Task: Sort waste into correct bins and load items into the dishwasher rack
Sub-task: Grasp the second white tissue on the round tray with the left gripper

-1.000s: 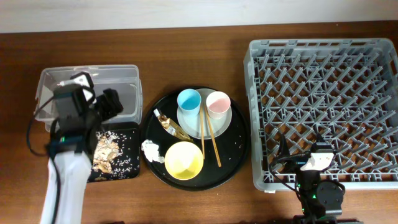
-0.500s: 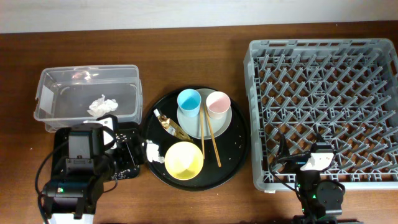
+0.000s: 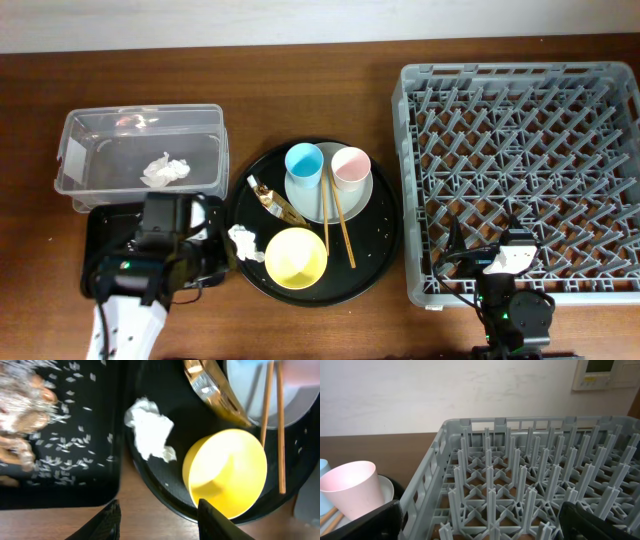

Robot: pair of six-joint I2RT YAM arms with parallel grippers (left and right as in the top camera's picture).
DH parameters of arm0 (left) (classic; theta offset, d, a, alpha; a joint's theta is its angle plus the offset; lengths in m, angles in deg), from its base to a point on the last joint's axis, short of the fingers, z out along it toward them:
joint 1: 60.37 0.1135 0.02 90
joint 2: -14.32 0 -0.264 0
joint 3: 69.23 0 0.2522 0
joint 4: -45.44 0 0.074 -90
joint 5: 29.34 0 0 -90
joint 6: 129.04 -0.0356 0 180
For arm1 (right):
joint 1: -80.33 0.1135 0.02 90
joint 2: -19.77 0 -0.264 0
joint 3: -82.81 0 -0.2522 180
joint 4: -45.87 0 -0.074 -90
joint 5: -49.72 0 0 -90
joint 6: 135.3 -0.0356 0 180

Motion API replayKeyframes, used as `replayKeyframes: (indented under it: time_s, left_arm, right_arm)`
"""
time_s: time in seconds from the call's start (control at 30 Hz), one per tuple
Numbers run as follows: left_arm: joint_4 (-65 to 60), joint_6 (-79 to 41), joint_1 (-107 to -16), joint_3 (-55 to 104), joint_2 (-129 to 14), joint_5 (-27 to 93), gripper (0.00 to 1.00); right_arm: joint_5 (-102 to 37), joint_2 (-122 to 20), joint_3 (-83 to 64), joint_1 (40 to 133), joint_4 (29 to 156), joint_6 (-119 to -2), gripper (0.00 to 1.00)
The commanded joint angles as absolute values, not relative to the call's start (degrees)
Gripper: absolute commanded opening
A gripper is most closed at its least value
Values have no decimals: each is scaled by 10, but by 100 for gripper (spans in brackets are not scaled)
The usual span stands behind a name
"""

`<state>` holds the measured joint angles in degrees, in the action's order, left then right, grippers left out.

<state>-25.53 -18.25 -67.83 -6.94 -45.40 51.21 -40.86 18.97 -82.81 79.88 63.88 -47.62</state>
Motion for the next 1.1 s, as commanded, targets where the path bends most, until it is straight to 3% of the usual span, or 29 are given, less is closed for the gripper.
replayKeyframes:
  time_s: [0.0, 0.3, 0.33, 0.4, 1.07]
  left_arm:
    - [-235, -137, -733, -72, -484, 554, 49]
    - [-180, -55, -854, -72, -592, 668, 49]
    - [-180, -42, -860, -72, -611, 699, 53]
    - [-171, -36, -862, -72, -632, 712, 58]
    - [-99, -36, -862, -72, -719, 740, 59]
  right_arm:
    - [-410, 194, -831, 796, 642, -472, 98]
    - [-409, 194, -831, 796, 642, -472, 98]
    - [-410, 194, -831, 796, 642, -472, 98]
    - [-409, 194, -831, 796, 642, -472, 98]
    - [-409, 194, -831, 796, 642, -472, 98]
